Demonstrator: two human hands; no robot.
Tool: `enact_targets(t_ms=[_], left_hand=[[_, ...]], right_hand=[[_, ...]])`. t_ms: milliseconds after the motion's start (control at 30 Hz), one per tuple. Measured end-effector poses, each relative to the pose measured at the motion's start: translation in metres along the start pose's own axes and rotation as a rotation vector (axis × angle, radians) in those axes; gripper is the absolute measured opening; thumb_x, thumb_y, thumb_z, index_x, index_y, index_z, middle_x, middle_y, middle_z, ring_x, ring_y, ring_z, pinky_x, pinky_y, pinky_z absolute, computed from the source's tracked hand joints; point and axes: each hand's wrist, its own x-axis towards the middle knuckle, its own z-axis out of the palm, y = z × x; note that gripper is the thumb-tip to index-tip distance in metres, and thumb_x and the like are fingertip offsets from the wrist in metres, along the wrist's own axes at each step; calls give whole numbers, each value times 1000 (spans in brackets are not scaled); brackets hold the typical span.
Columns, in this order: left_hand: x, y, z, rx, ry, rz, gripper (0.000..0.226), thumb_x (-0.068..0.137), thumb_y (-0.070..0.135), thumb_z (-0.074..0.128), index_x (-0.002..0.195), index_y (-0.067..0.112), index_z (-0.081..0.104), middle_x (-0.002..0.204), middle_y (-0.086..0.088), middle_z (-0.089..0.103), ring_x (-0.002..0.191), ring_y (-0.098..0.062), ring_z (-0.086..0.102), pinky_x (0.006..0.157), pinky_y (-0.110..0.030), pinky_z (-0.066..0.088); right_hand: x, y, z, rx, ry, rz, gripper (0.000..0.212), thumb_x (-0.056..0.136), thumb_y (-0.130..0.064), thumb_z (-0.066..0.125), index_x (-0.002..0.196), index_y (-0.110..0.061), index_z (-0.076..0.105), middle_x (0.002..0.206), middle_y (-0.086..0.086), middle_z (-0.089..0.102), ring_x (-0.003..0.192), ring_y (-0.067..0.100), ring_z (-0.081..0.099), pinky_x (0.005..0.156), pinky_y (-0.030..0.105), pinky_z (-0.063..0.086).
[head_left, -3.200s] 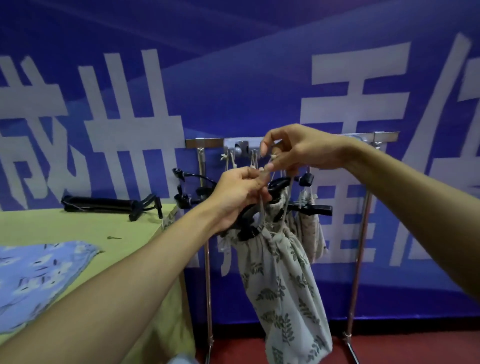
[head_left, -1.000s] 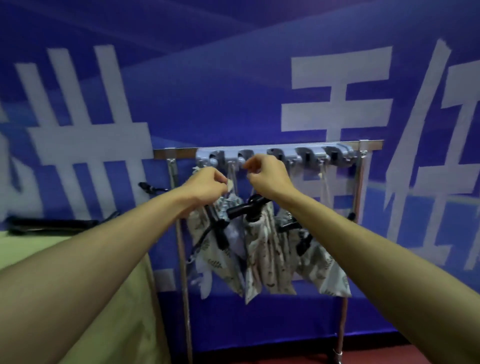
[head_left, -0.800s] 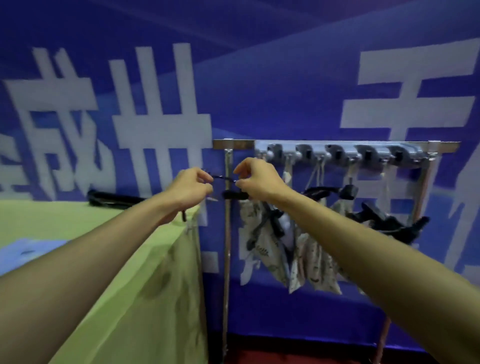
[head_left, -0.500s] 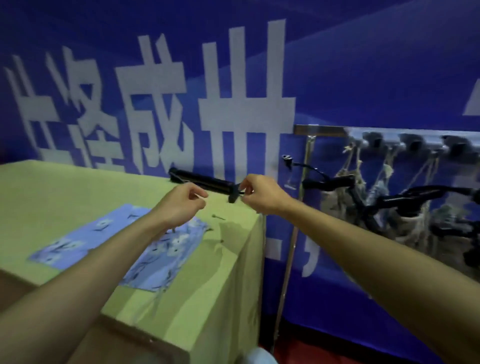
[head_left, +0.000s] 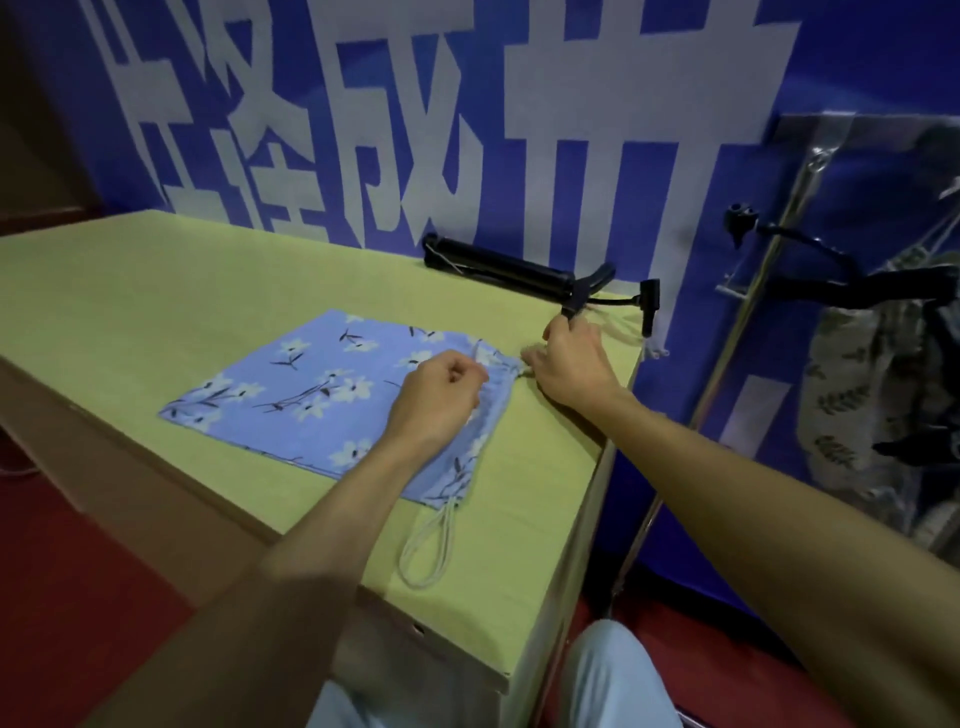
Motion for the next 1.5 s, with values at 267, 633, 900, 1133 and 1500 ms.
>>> enact_targets(t_ms=[267,633,900,1133,1500], left_hand=[[3,-8,9,302,-24,88,23,81,41,69,77,26,52,81,5,48,75,-17,50,70,-32,41],[5,-4,4,117,44,-47,18,99,20,49,82,16,54,71,-1,48,60,-17,39,63,-32,35],[7,-5,-1,-14,178,-68,24,101,19,45,78,22,48,65,2,41,53,-14,33,54,-29,29],[5,6,-2,-251,175,-123,22,101,16,45,80,17,52,74,1,45,67,-14,39,64,-25,35],[8,85,-3,-668,169,-149,30,104,16,36,117,-1,58,84,-6,59,74,-17,55,67,-24,47]], right_hand=[[11,5,13,-148,-28,-57,40,102,-31,36,123,1,48,126,23,47,116,38,41,94,44,36],[6,12,1,633,-130,-235,16,103,-23,38,95,-13,47,78,3,62,70,18,55,66,35,43],[-11,14,-8,824,-224,-394,14,96,-7,52,94,-14,64,75,2,72,74,13,68,78,30,51],[-31,0,-13,715,-191,-363,15,93,-11,58,93,-16,72,76,-5,72,75,2,67,75,12,48],[-38,23,-122,390,-142,-278,15,93,-15,60,96,-13,75,73,-6,70,70,2,69,68,17,51]])
